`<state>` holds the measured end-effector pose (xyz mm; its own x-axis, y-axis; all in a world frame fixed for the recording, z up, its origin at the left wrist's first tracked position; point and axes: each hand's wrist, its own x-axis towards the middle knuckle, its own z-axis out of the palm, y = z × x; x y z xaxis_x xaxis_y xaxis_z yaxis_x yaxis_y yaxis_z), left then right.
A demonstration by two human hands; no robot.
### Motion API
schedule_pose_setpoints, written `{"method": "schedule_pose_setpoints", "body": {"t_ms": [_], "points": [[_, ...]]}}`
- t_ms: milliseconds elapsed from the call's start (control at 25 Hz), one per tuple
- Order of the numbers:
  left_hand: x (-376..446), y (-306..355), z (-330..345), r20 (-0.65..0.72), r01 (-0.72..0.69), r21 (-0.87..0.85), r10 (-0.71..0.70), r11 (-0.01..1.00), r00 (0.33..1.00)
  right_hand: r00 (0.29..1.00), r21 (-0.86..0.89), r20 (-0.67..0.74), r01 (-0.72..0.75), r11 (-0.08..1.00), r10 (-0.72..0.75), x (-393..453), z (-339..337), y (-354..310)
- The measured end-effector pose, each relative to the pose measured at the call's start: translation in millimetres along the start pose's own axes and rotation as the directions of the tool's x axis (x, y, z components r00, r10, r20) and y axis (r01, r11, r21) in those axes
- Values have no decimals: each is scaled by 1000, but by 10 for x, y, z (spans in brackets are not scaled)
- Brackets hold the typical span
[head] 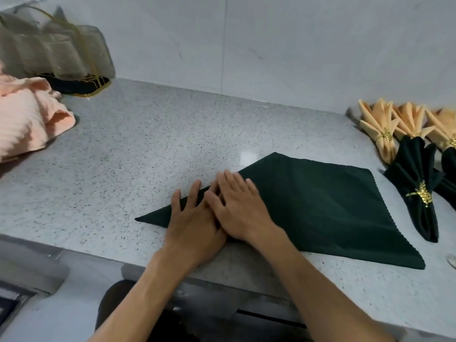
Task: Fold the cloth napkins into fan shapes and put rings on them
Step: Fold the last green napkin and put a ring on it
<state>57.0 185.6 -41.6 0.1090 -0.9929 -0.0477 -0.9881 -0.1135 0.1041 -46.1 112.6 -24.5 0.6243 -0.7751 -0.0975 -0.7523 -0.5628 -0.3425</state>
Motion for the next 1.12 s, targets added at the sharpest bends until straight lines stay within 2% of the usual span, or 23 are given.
{"method": "schedule_pose_setpoints", "body": {"t_ms": [120, 200, 320, 400, 480, 520, 560, 640, 720, 840, 960, 1120], "points": [[17, -17, 29, -30, 35, -46, -37, 998, 999, 981, -140, -43, -194, 971, 190, 358, -142, 642], [19, 2, 20, -35, 40, -40, -42, 998, 999, 950, -157, -88, -312, 937, 301, 488, -305, 1030], [-12, 14, 15, -46, 46, -30, -48, 998, 998, 964, -136, -77, -262, 955, 254, 563, -340, 1129], [-6, 1, 11, -61, 35, -33, -37, 999, 997, 959, -110, -192, -231, 967, 207, 418, -401, 1178], [-5, 15, -15, -132, -30, -16, 28, 999, 991, 871, -91, -411, -332, 939, 269, 140, -578, 1397], [-13, 50, -23, -175, -92, -6, 90, 996, 980, 802, -66, -474, -444, 893, 364, -14, -693, 1553], [-25, 107, -13, -217, -168, -8, 162, 986, 963, 728, -28, -483, -568, 823, 486, -169, -802, 1718], [-60, 282, 28, -252, -284, -51, 263, 957, 931, 594, 43, -398, -749, 661, 699, -420, -960, 1996], [-116, 462, 47, -244, -319, -117, 284, 941, 927, 508, 140, -305, -812, 566, 805, -528, -1039, 2187], [-142, 538, 106, -178, -315, -178, 284, 932, 942, 488, 366, -220, -761, 535, 845, -557, -1087, 2330], [-120, 519, 114, -161, -304, -207, 274, 930, 948, 509, 501, -253, -659, 562, 823, -557, -1033, 2313], [-98, 533, 139, -147, -298, -191, 273, 935, 951, 546, 724, -380, -327, 607, 747, -655, -930, 2178]]}}
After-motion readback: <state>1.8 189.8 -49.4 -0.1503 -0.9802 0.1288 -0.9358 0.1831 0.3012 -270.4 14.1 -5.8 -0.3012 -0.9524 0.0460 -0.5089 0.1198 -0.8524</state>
